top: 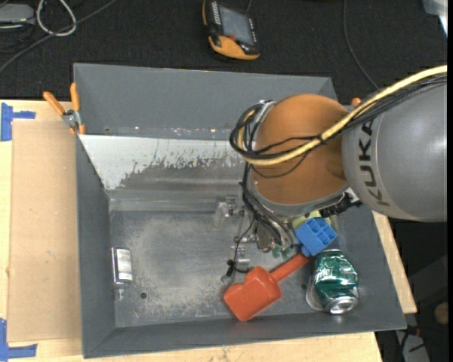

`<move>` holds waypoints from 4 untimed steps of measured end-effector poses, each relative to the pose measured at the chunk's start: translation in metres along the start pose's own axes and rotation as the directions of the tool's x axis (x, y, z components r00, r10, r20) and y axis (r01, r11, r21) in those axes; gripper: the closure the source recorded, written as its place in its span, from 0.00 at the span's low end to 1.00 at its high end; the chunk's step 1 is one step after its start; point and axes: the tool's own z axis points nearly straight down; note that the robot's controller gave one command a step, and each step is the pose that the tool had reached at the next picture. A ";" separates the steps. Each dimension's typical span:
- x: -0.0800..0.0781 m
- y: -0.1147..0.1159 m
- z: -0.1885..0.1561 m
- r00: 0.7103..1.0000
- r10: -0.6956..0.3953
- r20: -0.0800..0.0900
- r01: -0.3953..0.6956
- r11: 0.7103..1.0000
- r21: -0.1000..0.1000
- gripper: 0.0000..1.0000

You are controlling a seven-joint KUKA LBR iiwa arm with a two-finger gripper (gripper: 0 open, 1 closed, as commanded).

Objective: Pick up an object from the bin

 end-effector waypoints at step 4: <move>0.007 -0.167 0.123 0.999 -0.048 0.003 0.048 0.999 0.000 0.00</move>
Offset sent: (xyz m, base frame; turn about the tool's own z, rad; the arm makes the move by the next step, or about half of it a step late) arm -0.0080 -0.0832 -0.1514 -0.0187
